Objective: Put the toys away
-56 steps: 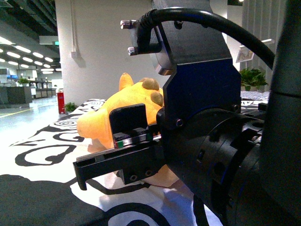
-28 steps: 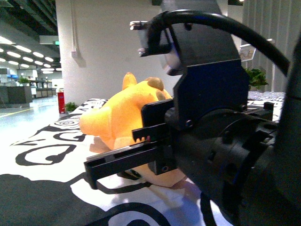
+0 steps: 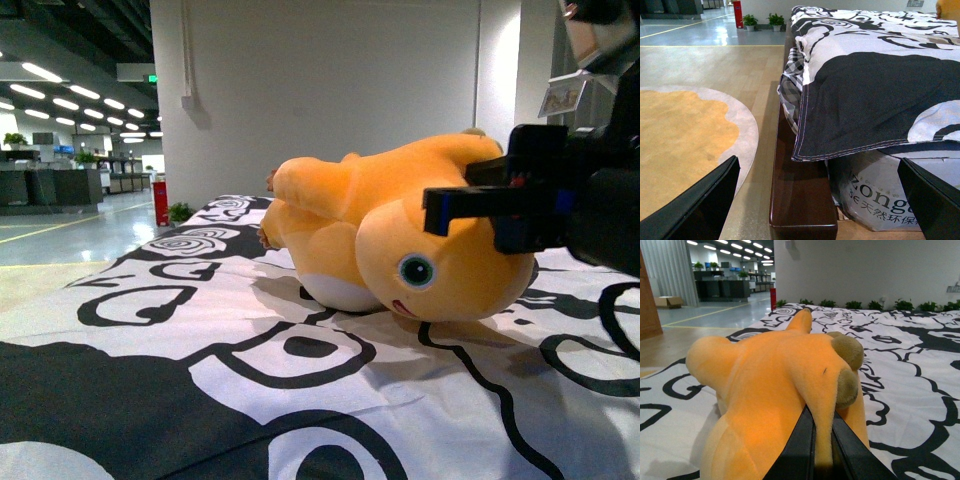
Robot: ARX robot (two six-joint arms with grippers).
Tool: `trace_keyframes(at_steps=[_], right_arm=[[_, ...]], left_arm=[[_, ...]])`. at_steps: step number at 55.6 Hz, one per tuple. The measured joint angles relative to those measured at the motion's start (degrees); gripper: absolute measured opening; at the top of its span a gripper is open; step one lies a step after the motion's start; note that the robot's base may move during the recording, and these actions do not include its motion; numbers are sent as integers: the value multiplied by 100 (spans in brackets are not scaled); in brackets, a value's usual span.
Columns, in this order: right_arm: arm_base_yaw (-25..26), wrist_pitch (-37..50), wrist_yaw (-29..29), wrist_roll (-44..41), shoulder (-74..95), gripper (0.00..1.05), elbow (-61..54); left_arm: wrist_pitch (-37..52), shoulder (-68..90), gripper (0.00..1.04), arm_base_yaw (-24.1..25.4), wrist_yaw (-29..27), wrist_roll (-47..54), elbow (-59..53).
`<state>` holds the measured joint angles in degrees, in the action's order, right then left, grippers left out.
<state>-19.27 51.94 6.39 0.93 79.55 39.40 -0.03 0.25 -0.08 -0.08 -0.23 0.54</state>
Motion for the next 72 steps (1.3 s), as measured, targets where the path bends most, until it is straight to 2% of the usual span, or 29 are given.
trace_keyframes(at_steps=[8, 24, 37, 52, 64, 72], right_arm=[[498, -317, -396, 278, -439, 5, 83], [2249, -708, -1722, 927, -1185, 5, 234], [3204, -678, -2752, 1464, -1768, 5, -24], [4503, -219, -4122, 2680, -2583, 5, -702], [5552, 579, -4968, 3858, -3001, 5, -1169], [6072, 1010, -5392, 4520, -3171, 5, -1539]], left_arm=[[0, 0, 98, 0, 0, 0, 0], [0, 0, 98, 0, 0, 0, 0], [0, 0, 98, 0, 0, -2, 0], [0, 0, 98, 0, 0, -2, 0], [0, 0, 98, 0, 0, 0, 0], [0, 0, 98, 0, 0, 0, 0]])
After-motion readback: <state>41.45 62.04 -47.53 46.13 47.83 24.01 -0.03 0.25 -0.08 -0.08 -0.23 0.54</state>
